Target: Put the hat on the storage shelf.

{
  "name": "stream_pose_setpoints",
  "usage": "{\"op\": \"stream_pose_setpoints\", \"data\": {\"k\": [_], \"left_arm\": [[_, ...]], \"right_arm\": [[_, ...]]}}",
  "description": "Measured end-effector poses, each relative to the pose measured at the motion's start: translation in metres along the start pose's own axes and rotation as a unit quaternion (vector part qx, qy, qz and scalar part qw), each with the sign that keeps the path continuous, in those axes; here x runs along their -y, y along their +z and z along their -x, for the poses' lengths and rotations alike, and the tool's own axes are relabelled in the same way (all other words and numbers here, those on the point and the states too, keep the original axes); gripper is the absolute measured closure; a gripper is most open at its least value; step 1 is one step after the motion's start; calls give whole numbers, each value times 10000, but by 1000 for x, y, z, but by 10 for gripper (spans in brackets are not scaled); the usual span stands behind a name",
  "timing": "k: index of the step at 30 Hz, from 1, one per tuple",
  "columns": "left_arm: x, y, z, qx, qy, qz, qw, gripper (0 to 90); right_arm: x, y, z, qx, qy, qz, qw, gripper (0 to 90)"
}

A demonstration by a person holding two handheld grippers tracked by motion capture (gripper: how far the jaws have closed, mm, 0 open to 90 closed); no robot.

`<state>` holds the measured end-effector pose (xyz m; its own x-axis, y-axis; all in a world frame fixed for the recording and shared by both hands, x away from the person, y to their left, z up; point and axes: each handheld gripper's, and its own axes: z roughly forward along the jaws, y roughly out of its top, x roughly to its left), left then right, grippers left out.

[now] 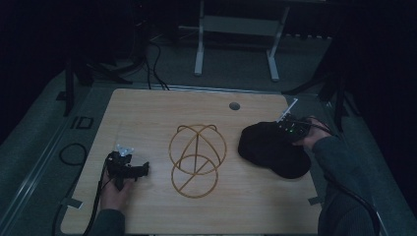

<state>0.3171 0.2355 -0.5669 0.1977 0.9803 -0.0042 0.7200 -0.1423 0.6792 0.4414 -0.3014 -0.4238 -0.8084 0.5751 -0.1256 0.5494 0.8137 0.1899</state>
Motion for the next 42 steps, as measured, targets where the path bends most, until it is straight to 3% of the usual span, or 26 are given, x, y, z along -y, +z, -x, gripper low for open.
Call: {"op": "stream_pose_setpoints", "data": {"k": [20, 42], "left_arm": [[0, 0, 0, -1, 1, 2, 10000, 1], [0, 0, 0, -1, -12, 15, 10000, 1]], "right_arm": [[-8, -24, -13, -75, -454, 6, 9989, 866], [-21, -36, -34, -120, -983, 15, 9951, 866]]}}
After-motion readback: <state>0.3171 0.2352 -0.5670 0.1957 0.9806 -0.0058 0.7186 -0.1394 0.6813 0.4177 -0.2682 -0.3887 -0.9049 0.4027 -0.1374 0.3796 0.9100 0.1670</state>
